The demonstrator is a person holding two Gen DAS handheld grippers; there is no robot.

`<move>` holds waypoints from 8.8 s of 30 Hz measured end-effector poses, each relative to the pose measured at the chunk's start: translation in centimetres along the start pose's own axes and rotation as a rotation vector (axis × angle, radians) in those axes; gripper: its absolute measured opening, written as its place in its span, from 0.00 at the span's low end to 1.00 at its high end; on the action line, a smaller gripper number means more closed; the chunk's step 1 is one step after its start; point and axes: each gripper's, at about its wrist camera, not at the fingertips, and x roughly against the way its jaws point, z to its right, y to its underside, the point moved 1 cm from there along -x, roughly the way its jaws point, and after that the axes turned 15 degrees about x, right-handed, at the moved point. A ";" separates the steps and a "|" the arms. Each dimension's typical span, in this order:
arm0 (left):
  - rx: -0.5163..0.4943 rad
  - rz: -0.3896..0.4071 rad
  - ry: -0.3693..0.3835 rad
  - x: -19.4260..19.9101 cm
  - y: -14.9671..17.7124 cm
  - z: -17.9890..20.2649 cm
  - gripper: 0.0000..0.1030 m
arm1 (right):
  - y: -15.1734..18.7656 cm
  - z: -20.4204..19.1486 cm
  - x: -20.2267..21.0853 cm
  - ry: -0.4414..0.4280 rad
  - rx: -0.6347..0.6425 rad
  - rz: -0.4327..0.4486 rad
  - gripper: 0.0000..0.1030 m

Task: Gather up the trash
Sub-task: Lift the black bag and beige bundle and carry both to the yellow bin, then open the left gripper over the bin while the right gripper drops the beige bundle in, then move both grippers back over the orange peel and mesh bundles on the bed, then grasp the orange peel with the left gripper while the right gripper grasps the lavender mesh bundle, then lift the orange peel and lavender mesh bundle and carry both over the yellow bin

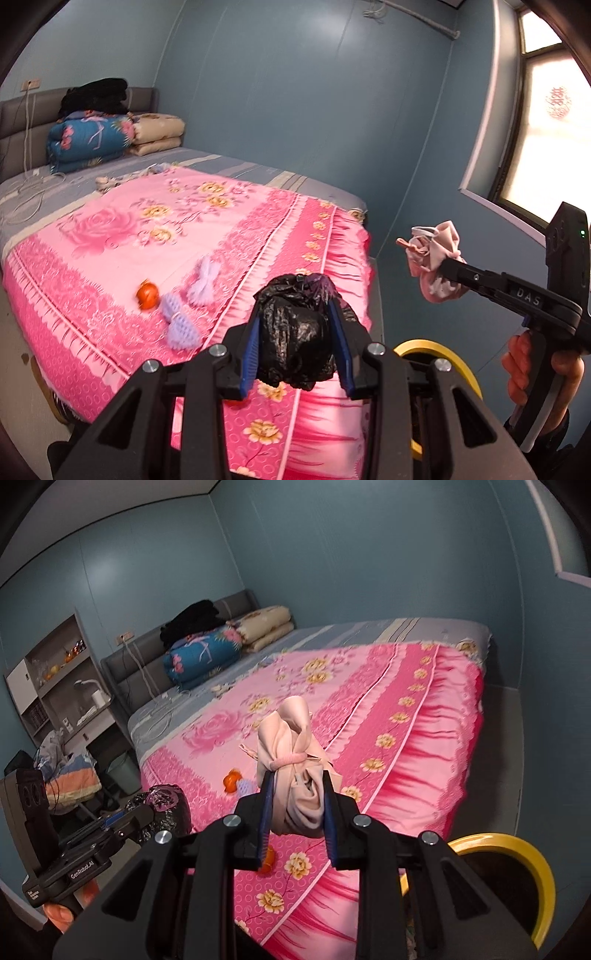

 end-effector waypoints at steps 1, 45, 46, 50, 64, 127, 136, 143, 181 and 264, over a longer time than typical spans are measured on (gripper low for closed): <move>-0.004 -0.002 0.009 -0.1 0.0 0.5 0.31 | 0.0 0.5 0.9 0.013 -0.011 0.014 0.22; -0.269 -0.391 0.258 -11.1 11.9 14.5 0.31 | 5.4 13.6 7.2 0.277 -0.331 -0.076 0.25; -0.271 -0.405 0.264 -11.4 12.3 14.6 0.31 | 5.9 14.1 6.9 0.291 -0.344 -0.102 0.25; -0.254 -0.446 0.305 -12.5 13.3 14.6 0.31 | 7.2 14.4 6.1 0.315 -0.372 -0.161 0.25; -0.271 -0.459 0.357 -12.1 14.3 15.0 0.61 | 10.4 15.1 6.7 0.345 -0.407 -0.149 0.26; 0.151 -0.271 -0.225 -17.3 7.4 -13.3 0.92 | -1.7 -4.9 -40.8 -0.161 0.213 -0.423 0.92; 0.159 -0.320 -0.207 -19.5 8.3 -13.9 0.92 | 1.1 -6.9 -48.6 -0.149 0.231 -0.573 0.92; 0.148 -0.341 -0.196 -20.4 9.1 -14.0 0.81 | 1.7 -8.0 -50.9 -0.146 0.270 -0.618 0.92; 0.182 -0.257 -0.072 -14.1 5.8 -13.4 0.27 | -3.6 -9.9 -42.1 -0.315 0.241 -0.438 0.13; -0.299 -0.361 0.261 -10.2 13.2 15.8 0.28 | 6.6 13.5 6.0 0.253 -0.102 -0.105 0.13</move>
